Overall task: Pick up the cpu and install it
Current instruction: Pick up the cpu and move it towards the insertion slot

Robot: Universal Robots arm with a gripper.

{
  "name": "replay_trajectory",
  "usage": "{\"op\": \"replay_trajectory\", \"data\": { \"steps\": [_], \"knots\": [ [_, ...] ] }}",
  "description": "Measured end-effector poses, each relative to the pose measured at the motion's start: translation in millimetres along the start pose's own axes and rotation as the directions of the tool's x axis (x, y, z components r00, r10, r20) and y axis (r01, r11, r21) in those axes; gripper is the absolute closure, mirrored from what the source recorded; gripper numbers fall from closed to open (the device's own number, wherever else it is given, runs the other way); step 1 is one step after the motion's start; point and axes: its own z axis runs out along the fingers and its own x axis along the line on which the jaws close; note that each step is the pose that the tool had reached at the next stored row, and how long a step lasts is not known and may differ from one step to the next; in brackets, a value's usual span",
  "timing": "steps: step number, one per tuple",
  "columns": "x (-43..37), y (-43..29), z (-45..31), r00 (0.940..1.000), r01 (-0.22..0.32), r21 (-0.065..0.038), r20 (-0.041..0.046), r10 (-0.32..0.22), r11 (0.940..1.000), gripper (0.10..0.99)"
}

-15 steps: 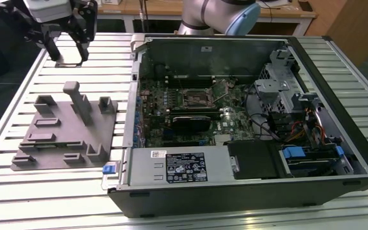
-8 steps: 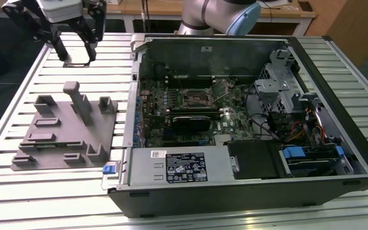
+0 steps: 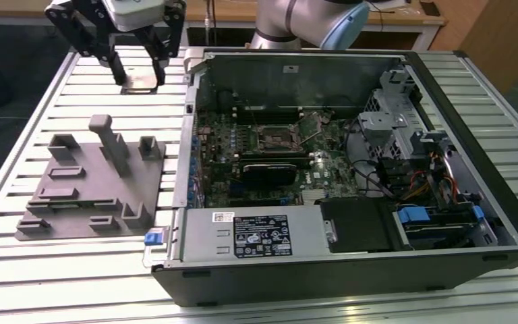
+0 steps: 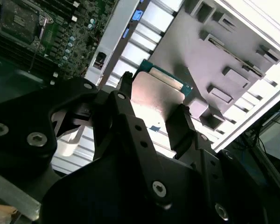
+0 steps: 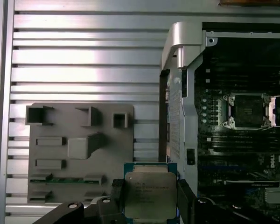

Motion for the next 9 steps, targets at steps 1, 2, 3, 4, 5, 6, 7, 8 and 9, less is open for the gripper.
{"op": "replay_trajectory", "data": {
  "steps": [1, 2, 3, 4, 5, 6, 7, 8, 9],
  "knots": [
    [-2.6, 0.3, 0.0, 1.0, 0.0, 0.0, 0.0, 0.0, 1.0, 0.545],
    [-5.4, 0.7, 0.0, 1.0, 0.0, 0.0, 0.0, 0.0, 1.0, 0.545],
    [-8.0, 1.1, 0.1, 1.0, 0.0, 0.0, 0.0001, 0.0, 1.0, 0.545],
    [-10.9, 1.6, 0.2, 1.0, 0.0, 0.0, 0.0001, 0.0, 1.0, 0.545],
    [-13.6, 2.1, 0.2, 1.0, 0.0, 0.0, 0.0001, 0.0, 1.0, 0.545],
    [-16.3, 2.6, 0.3, 1.0, 0.0, 0.0, 0.0001, 0.0, 1.0, 0.545],
    [-18.9, 3.0, 0.3, 1.0, 0.0, 0.0, 0.0001, 0.0, 1.0, 0.545],
    [-21.8, 3.4, 0.3, 1.0, 0.0, 0.0, 0.0, 0.0, 1.0, 0.545],
    [-24.2, 3.7, 0.4, 1.0, 0.0, 0.0, 0.0, 0.0, 1.0, 0.545]
  ]
}}
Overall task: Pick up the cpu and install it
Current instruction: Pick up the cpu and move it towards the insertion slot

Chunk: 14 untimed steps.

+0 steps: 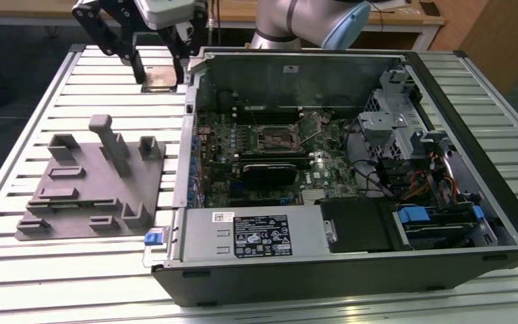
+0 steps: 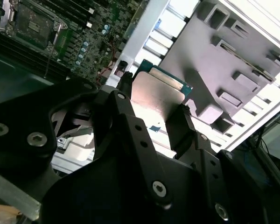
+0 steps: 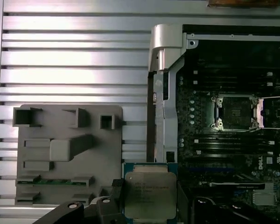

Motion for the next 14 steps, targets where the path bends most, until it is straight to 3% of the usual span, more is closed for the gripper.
{"op": "replay_trajectory", "data": {
  "steps": [8, 14],
  "knots": [
    [-3.4, 1.0, 0.2, 1.0, 0.0, 0.0, 0.0001, 0.0, 1.0, 0.545],
    [-26.1, 5.1, 2.8, 1.0, -0.001, 0.0, 0.0002, 0.001, 1.0, 0.545]
  ]
}}
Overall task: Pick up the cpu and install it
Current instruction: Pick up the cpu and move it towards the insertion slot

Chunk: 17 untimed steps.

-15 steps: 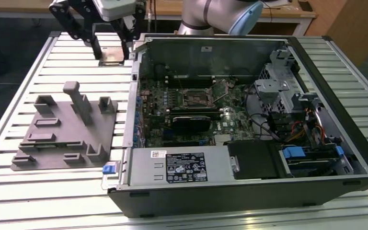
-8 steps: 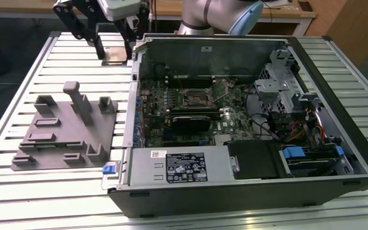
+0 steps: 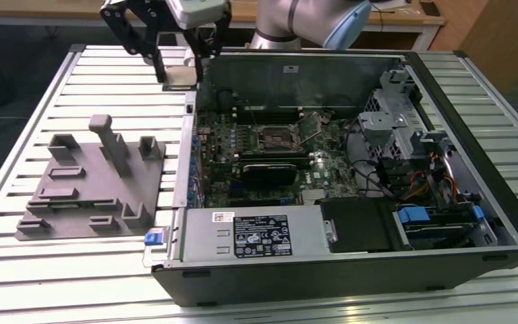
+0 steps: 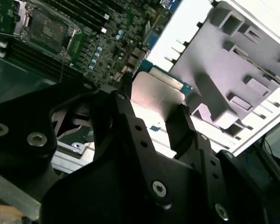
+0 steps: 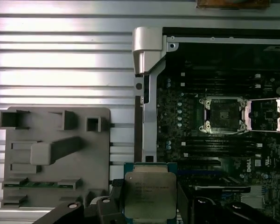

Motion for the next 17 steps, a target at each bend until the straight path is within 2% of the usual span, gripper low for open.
{"op": "replay_trajectory", "data": {
  "steps": [9, 10, 17],
  "knots": [
    [-35.2, 4.2, 5.5, 1.0, -0.002, 0.0, 0.0001, 0.002, 1.0, 0.545],
    [-43.0, 5.2, 6.3, 1.0, -0.003, 0.0, 0.0001, 0.003, 1.0, 0.545],
    [-69.3, 8.9, 8.4, 1.0, -0.003, 0.0, 0.0001, 0.003, 1.0, 0.545]
  ]
}}
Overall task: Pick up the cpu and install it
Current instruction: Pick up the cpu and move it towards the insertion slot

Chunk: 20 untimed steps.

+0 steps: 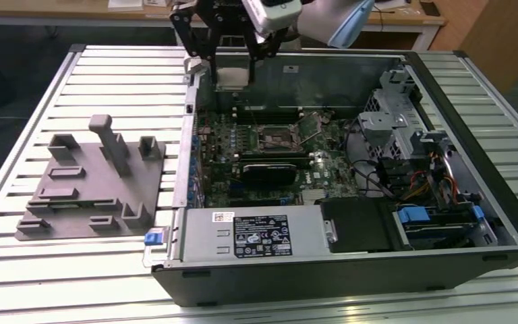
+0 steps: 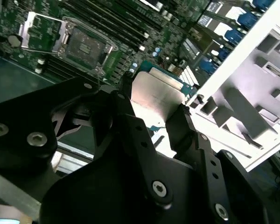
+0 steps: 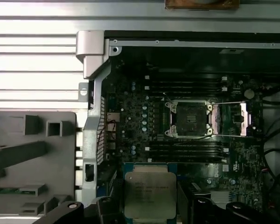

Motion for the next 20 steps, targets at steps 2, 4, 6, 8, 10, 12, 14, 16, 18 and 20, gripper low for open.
{"op": "replay_trajectory", "data": {
  "steps": [2, 4, 6, 8, 10, 12, 14, 16, 18, 20],
  "knots": [
    [-7.6, 1.1, 0.5, 1.0, 0.0, 0.0, 0.0001, 0.0, 1.0, 0.545],
    [-14.4, 2.4, 1.0, 1.0, 0.0, 0.0, 0.0001, 0.0, 1.0, 0.545],
    [-20.6, 3.8, 1.4, 1.0, 0.0, 0.0, 0.0001, 0.0, 1.0, 0.545],
    [-25.8, 5.6, 2.0, 1.0, -0.001, 0.0, 0.0001, 0.001, 1.0, 0.545],
    [-29.5, 9.1, 2.7, 1.0, -0.001, 0.0, 0.0001, 0.001, 1.0, 0.545],
    [-33.6, 13.0, 3.7, 1.0, -0.001, 0.0, 0.0002, 0.001, 1.0, 0.545],
    [-39.2, 15.4, 4.7, 1.0, -0.001, 0.0, 0.0001, 0.001, 1.0, 0.545],
    [-45.2, 17.5, 5.8, 1.0, -0.001, 0.0, 0.0001, 0.001, 1.0, 0.545],
    [-53.5, 18.4, 6.8, 1.0, -0.001, 0.0, 0.0002, 0.001, 1.0, 0.545],
    [-61.5, 19.0, 7.5, 1.0, -0.001, 0.0, 0.0002, 0.001, 1.0, 0.545]
  ]
}}
